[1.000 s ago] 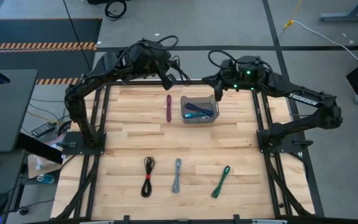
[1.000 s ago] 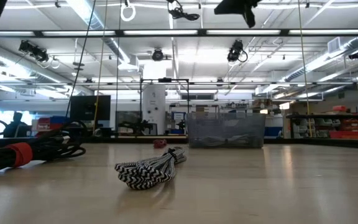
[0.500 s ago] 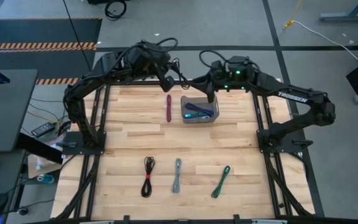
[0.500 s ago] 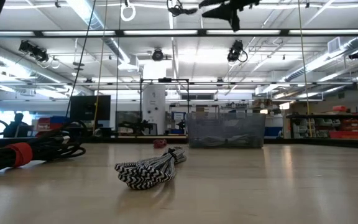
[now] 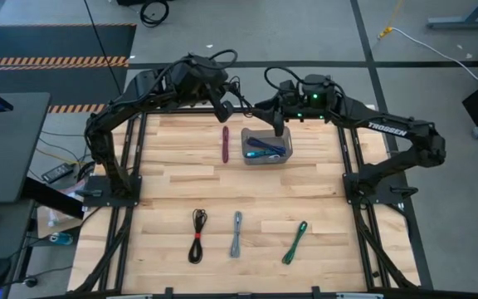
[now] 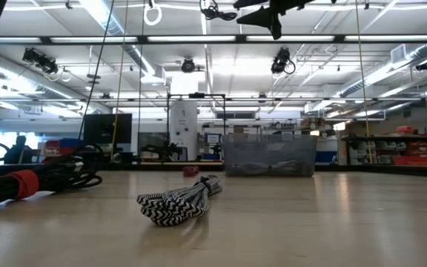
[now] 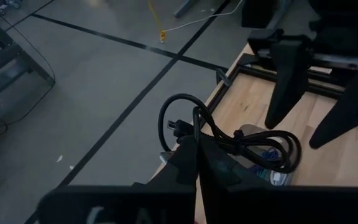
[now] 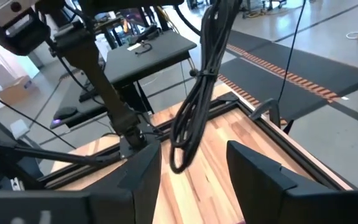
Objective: Pick and place USB-C Cables
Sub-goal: Put the top black charger cable into the black bin
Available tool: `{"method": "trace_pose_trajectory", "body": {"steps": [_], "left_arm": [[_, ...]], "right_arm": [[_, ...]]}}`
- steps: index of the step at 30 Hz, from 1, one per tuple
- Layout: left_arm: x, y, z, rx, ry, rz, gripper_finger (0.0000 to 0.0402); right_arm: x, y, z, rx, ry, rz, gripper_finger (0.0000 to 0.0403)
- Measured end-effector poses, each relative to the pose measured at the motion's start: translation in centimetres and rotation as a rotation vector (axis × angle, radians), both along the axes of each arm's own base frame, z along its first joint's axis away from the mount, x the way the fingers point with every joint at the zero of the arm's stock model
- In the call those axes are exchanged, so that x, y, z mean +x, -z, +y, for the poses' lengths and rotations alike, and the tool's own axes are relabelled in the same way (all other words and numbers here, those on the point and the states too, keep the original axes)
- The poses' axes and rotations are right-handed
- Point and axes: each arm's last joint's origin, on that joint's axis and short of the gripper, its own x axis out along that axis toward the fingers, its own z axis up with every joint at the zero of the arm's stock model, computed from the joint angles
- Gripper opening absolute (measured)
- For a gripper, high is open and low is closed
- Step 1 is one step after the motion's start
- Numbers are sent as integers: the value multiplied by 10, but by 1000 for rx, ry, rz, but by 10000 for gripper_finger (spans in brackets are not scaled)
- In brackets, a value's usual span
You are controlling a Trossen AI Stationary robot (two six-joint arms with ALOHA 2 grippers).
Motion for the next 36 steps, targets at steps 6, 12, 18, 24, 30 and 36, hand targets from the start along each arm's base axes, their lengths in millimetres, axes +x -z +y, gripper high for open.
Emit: {"method": "trace_pose_trajectory", "body": {"steps": [6, 12, 18, 24, 30, 36], "left_arm": [[0, 0, 0, -14, 2, -9, 4], [1, 0, -2, -14, 9, -7, 5], [1, 0, -4, -14, 16, -7, 6], [1, 0, -4, -16, 13, -9, 7], [2, 0, -7, -17, 23, -10, 7], [4, 0, -13, -17, 39, -10, 8]], "right_arm": [[8, 6, -4, 3, -20, 1, 194], [15, 4, -7, -44, -25, -46, 195], [16, 3, -8, -58, -23, -66, 171], [16, 3, -7, -45, -71, -68, 124], [16, 5, -7, -48, -73, -54, 72], [16, 6, -7, -56, -71, -35, 10]]}}
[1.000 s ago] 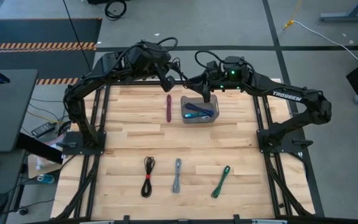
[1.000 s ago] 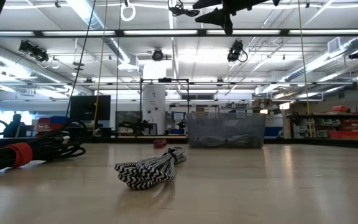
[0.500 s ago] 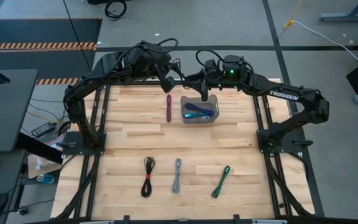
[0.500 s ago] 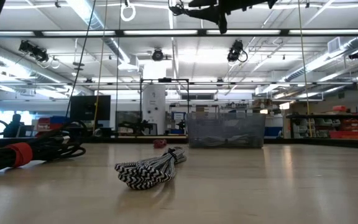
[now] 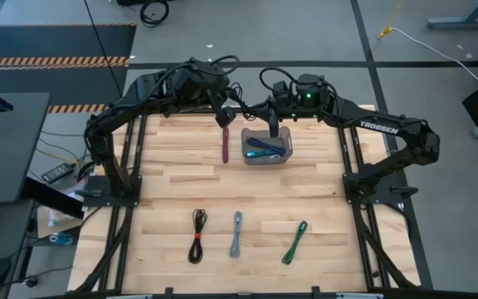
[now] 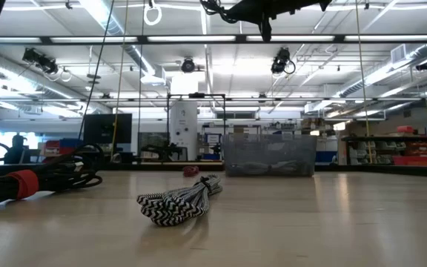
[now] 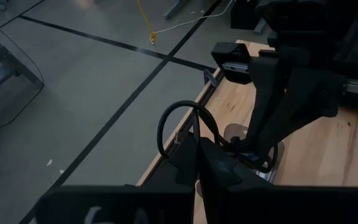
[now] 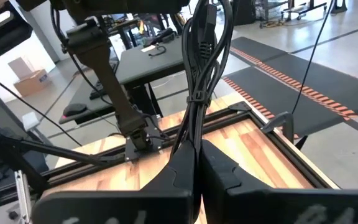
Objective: Pick and place USB-C Cables
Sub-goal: Put the top black charger cable into the black bin
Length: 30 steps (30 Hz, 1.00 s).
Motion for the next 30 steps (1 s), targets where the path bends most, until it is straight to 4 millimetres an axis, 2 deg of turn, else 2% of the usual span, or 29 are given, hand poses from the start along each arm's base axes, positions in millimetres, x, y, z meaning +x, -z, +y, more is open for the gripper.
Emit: {"method": "trace_pose_trajectory", "body": {"steps": [7, 18, 24, 30], "left_arm": [[1, 1, -4, -3, 14, 11, 8], [-4, -7, -31, -32, 193, -8, 8], [-4, -16, -38, 26, 242, -62, 15], [-7, -23, -39, 99, 273, -70, 51]], "right_arm": [[-10, -7, 1, -2, 4, -10, 10], [-70, -30, -2, -20, 63, 32, 9], [-73, -33, 4, -20, 53, 28, 9], [-69, -24, 2, -1, 123, 94, 9]]}}
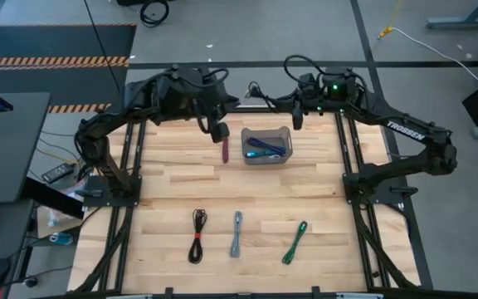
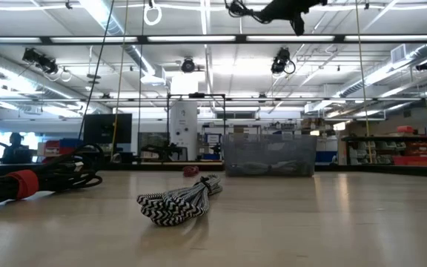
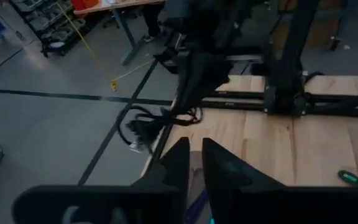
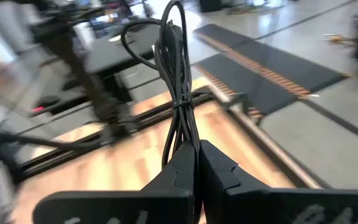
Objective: Pick and place USB-C Cables
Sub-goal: Put the top black charger cable into the black bin
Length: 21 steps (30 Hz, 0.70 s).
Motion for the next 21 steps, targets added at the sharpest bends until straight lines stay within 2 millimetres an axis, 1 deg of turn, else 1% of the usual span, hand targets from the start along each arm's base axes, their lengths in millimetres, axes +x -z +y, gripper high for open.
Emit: {"method": "trace_pose_trajectory", "body": {"steps": [7, 10, 12, 15, 19, 21], "left_arm": [[2, 2, 1, 18, -5, 18, 135], [-4, 10, 1, 9, -34, 116, 163], [-10, 16, 3, 11, -113, 189, 171], [-22, 22, 3, 4, -200, 286, 171], [-30, 26, 2, -48, -240, 328, 164], [-31, 28, 2, -59, -243, 342, 160]], "right_arm": [[-3, -1, 3, 4, -29, 3, 9], [-6, 2, 4, 26, -37, 45, 9], [-10, 10, 4, 59, -47, 123, 9], [-16, 24, 4, 112, -47, 264, 9], [-22, 43, 5, 189, -63, 457, 9], [-22, 49, 4, 203, -80, 516, 9]]}}
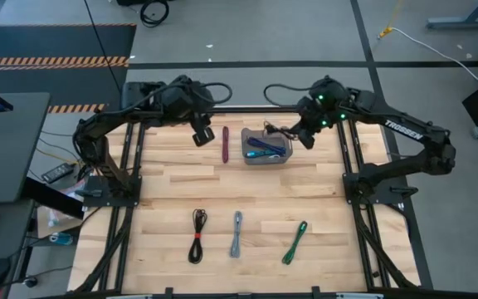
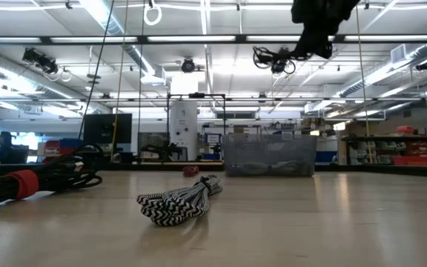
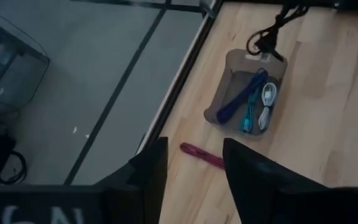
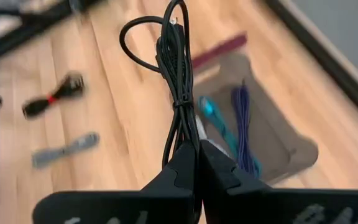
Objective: Pick and place USB-C Cables
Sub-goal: Put the top black charger cable into the black bin
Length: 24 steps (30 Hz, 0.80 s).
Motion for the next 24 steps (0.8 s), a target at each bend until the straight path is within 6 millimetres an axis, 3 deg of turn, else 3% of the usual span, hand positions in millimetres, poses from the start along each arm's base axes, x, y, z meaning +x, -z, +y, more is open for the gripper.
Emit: {"method": "trace_pose_trajectory", "body": {"steps": [15, 24], "left_arm": [[0, 1, 0, -10, -10, 5, 156], [0, 1, 0, -14, -15, 2, 156]], "right_arm": [[55, 73, -31, 83, -205, 262, 9], [86, 84, -74, 66, -265, 281, 9]]}}
